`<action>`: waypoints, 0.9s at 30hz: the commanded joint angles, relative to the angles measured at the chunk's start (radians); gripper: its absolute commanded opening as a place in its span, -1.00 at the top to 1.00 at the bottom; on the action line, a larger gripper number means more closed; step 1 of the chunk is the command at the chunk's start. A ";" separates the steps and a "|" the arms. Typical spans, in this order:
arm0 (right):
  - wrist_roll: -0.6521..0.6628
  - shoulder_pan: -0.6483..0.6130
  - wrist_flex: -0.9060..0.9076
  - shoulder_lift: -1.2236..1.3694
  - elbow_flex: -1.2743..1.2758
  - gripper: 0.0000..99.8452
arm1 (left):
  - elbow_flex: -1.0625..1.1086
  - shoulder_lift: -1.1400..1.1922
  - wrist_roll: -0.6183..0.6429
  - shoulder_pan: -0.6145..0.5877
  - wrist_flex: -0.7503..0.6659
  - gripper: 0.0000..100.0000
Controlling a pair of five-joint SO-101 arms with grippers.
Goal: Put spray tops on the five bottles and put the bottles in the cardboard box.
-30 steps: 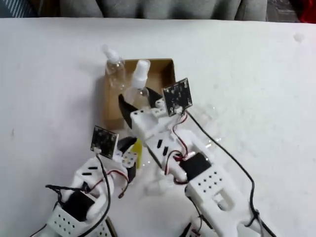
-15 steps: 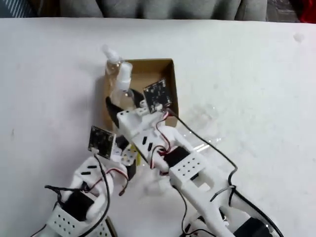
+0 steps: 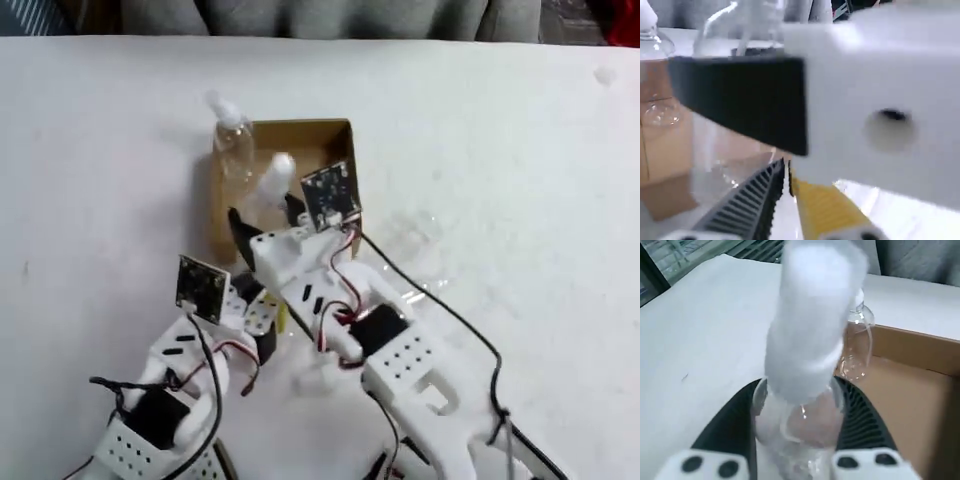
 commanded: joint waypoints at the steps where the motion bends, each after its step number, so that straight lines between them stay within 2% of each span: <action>1: 0.003 -0.028 0.159 -0.130 -0.057 0.97 | -0.003 -0.007 -0.012 -0.018 -0.026 0.96; 7: 0.003 -0.022 0.189 -0.157 -0.057 0.97 | -0.003 -0.007 -0.012 -0.018 -0.008 0.96; 10: 0.012 0.039 0.143 -0.157 -0.057 0.97 | -0.003 -0.008 -0.012 -0.021 0.021 0.96; 13: 0.091 0.110 0.111 -0.157 -0.057 0.97 | -0.003 -0.008 -0.014 -0.030 0.040 0.96; 15: 0.118 0.151 0.094 -0.157 -0.058 0.97 | -0.003 -0.008 -0.063 -0.059 0.046 0.96; 19: 0.129 0.211 0.079 -0.156 -0.058 0.97 | -0.003 -0.008 -0.190 -0.173 0.046 0.96; 23: 0.130 0.242 0.077 -0.125 -0.077 0.97 | -0.003 -0.010 -0.201 -0.312 0.046 0.96; 27: 0.130 0.285 0.042 0.015 -0.158 0.97 | -0.003 -0.010 -0.203 -0.458 0.092 0.96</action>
